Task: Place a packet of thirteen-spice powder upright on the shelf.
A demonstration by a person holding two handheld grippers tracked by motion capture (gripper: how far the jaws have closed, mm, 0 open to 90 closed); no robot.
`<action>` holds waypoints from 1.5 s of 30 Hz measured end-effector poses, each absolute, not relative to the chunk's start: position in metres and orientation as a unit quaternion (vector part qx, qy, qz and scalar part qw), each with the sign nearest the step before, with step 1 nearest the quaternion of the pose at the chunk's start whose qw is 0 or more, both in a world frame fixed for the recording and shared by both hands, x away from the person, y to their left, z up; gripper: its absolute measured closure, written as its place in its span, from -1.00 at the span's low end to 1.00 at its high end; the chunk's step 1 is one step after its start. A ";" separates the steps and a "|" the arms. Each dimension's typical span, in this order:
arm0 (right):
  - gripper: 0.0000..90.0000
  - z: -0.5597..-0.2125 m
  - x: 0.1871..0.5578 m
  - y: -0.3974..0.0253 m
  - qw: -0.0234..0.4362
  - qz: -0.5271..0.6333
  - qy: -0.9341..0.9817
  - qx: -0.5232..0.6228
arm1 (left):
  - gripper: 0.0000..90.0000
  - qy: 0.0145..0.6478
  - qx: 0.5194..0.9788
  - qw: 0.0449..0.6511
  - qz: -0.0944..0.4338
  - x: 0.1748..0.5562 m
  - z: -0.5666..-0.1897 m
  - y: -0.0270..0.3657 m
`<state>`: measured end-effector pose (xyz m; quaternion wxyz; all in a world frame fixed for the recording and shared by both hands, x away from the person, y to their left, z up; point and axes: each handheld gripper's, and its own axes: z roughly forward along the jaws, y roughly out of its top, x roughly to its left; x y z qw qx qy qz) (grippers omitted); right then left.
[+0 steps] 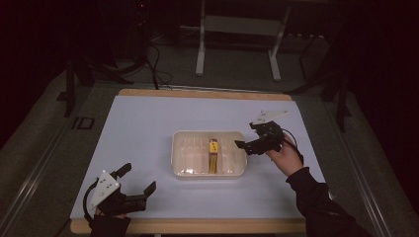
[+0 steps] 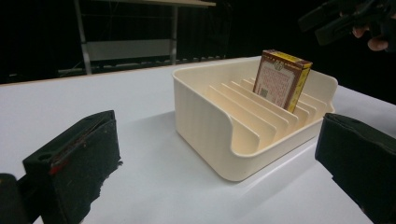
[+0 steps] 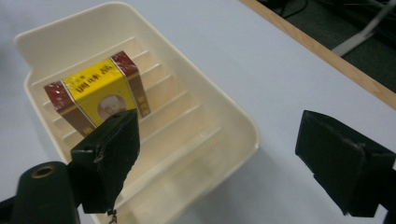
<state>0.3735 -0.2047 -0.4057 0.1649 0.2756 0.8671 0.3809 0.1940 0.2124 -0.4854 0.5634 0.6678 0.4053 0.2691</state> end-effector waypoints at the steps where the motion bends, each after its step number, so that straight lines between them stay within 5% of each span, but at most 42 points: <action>1: -0.69 -0.408 0.372 -0.207 0.167 0.380 0.867 0.277 | -1.00 0.405 0.668 0.564 0.269 0.194 -0.485 0.212; 45: -0.69 -0.462 0.283 -0.302 0.233 0.415 0.771 0.423 | -1.00 0.401 0.675 0.560 0.264 0.194 -0.486 0.211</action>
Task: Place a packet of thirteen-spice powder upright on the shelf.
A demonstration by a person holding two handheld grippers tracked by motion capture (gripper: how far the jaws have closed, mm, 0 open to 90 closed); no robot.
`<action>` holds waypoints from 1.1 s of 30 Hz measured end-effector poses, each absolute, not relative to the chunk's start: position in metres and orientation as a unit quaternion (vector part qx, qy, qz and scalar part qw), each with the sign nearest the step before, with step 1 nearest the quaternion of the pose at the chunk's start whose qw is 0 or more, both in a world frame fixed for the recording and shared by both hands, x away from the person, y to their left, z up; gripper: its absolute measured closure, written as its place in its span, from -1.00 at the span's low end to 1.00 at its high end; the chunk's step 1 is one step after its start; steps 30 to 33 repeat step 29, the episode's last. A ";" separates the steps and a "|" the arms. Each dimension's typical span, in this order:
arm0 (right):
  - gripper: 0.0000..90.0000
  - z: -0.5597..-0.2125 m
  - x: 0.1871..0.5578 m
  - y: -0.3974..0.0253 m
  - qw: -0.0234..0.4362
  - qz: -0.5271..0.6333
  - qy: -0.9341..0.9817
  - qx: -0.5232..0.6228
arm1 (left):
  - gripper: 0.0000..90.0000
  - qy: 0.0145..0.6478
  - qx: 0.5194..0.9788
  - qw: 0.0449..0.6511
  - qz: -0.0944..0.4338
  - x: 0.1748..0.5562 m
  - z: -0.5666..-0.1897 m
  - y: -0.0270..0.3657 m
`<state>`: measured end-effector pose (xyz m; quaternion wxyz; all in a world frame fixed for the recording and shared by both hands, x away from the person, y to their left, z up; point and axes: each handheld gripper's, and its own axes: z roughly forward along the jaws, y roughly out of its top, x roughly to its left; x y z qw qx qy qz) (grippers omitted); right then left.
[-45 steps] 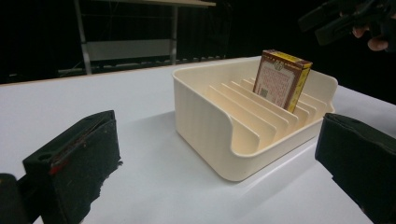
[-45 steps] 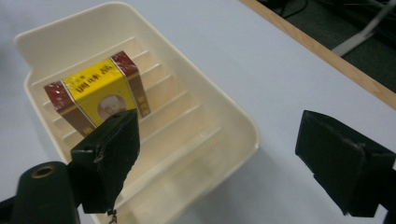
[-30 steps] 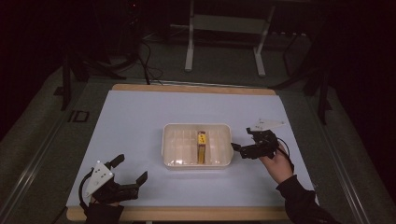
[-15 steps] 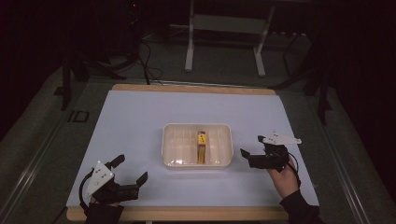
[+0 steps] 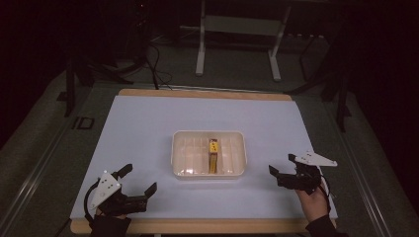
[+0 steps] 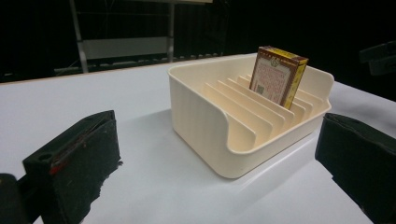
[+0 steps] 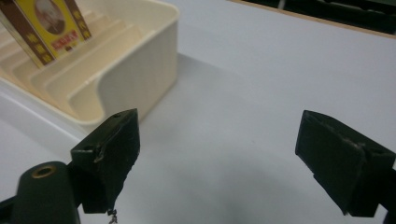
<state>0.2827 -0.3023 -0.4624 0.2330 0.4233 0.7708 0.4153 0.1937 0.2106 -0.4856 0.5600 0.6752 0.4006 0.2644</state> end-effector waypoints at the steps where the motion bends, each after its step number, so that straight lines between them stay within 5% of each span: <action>1: -0.69 -0.463 0.280 -0.307 0.231 0.414 0.770 0.427 | -1.00 0.401 0.675 0.560 0.264 0.194 -0.486 0.211; 33: -0.69 -0.474 0.279 -0.319 0.218 0.418 0.770 0.429 | -1.00 0.399 0.677 0.559 0.264 0.195 -0.486 0.210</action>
